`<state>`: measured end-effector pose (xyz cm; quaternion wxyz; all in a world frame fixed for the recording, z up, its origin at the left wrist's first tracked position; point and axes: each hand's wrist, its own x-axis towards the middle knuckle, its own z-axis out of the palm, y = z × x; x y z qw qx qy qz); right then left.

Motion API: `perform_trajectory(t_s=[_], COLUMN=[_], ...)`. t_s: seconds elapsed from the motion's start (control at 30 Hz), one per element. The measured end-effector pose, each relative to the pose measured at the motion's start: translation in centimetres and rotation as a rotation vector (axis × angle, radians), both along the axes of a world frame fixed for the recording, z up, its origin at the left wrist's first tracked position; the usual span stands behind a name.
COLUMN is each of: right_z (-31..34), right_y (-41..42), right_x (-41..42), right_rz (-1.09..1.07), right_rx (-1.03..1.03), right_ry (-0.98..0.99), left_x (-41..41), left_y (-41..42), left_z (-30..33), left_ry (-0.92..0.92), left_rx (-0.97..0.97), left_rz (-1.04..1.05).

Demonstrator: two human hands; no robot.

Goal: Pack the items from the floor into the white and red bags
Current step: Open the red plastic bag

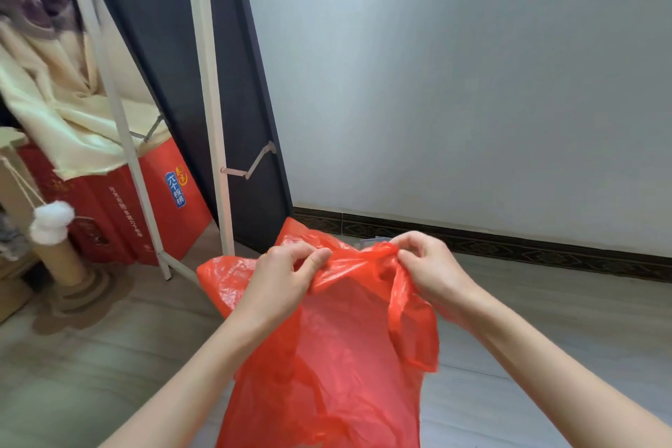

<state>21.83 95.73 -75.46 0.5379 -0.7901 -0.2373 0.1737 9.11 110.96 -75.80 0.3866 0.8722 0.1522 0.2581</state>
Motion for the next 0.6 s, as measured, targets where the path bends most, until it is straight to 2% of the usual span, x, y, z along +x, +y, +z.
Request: perform_trajectory(t_s=[0.1, 0.2, 0.33, 0.43, 0.6], right_z=[-0.6, -0.2, 1.0, 1.5, 1.5], right_y=[0.0, -0.5, -1.6, -2.4, -2.8], right_x=[0.0, 0.3, 0.2, 0.5, 1.0], right_rz=[0.06, 0.106, 0.253, 0.396, 0.397], right_rx=[0.017, 0.043, 0.194, 0.086, -0.158], right_ry=[0.009, -0.001, 0.007, -0.051, -0.348], left_x=[-0.2, -0.7, -0.8, -0.7, -0.8], left_y=[0.3, 0.3, 0.5, 0.6, 1.3], left_z=[0.2, 0.6, 1.1, 1.0, 0.1], left_ry=[0.001, 0.044, -0.091, -0.115, -0.112], left_rx=[-0.023, -0.007, 0.029, 0.129, 0.169], left_rz=[0.006, -0.086, -0.204, -0.149, 0.013])
